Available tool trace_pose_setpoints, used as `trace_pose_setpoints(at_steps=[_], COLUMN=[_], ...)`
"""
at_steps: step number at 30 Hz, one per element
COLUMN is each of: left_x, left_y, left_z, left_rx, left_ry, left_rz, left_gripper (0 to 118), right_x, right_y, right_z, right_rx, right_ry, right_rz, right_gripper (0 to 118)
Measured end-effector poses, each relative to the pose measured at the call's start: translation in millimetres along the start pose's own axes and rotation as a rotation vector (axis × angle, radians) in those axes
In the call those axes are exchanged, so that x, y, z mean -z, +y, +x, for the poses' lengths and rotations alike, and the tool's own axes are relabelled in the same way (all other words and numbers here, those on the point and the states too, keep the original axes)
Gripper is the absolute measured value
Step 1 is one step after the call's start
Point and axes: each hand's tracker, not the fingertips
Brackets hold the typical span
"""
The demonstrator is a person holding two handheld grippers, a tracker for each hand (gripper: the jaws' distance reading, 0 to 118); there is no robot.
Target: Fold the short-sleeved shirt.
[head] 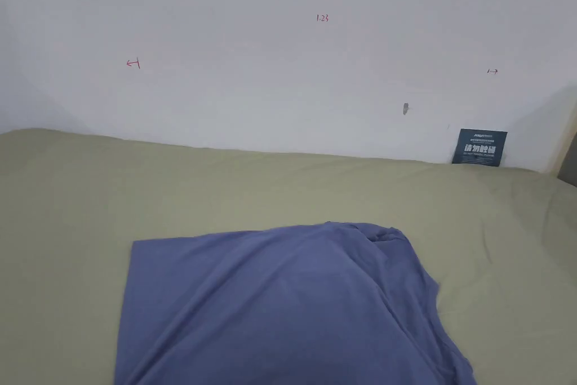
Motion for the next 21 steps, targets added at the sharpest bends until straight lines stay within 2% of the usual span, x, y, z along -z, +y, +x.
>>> trace_pose_setpoints(at_steps=[2,3,4,5,7,8,11,12,14,15,16,17,18,19,20,21], left_x=[-2,-2,-2,1,-2,-4,-14,-12,-7,-5,-2,5,13,22,34,45], left_y=[-10,-16,-23,-29,-42,-48,-65,-67,-62,-58,-55,-49,-41,-35,-30,-26], left_z=[21,31,38,45,56,59,62,62,57,53,49,44,40,36,30,24], left_rx=[0.024,0.039,0.06,0.074,0.056,0.022,0.014,0.035,0.031,0.019,0.013,0.012,0.007,0.017,0.015,0.017], left_ry=[0.062,0.088,0.105,0.134,0.116,0.108,0.12,0.166,0.17,0.177,0.184,0.198,0.242,0.255,0.25,0.241], left_rz=[-0.044,-0.069,-0.086,-0.14,-0.163,-0.171,-0.134,-0.134,-0.136,-0.12,-0.094,-0.074,-0.046,-0.036,-0.044,-0.058], left_gripper=[62,45,10,1,1,1,1,1,1,2,10,28,54,54,64,80], right_x=[-3,-4,-3,-2,-2,-2,-6,-6,-5,-5,-5,-5,-5,-6,-5,-3], right_y=[-13,-20,-28,-38,-58,-66,-81,-83,-83,-79,-76,-72,-68,-63,-59,-55], right_z=[-9,-13,-17,-22,-31,-33,-35,-34,-30,-29,-27,-24,-20,-18,-15,-10], right_rx=[0.048,0.059,0.053,0.036,-0.007,-0.029,-0.005,0.009,0.014,0.016,0.02,0.027,0.033,0.038,0.045,0.052], right_ry=[0.024,0.043,0.054,0.044,-0.03,-0.026,0.013,0.015,0.011,0.009,0.006,0.001,-0.001,-0.006,-0.005,-0.001], right_rz=[-0.027,-0.049,-0.059,-0.081,-0.119,-0.141,-0.163,-0.167,-0.168,-0.166,-0.158,-0.144,-0.131,-0.119,-0.111,-0.107], right_gripper=[80,66,31,3,2,1,1,1,2,2,2,2,2,2,2,2])
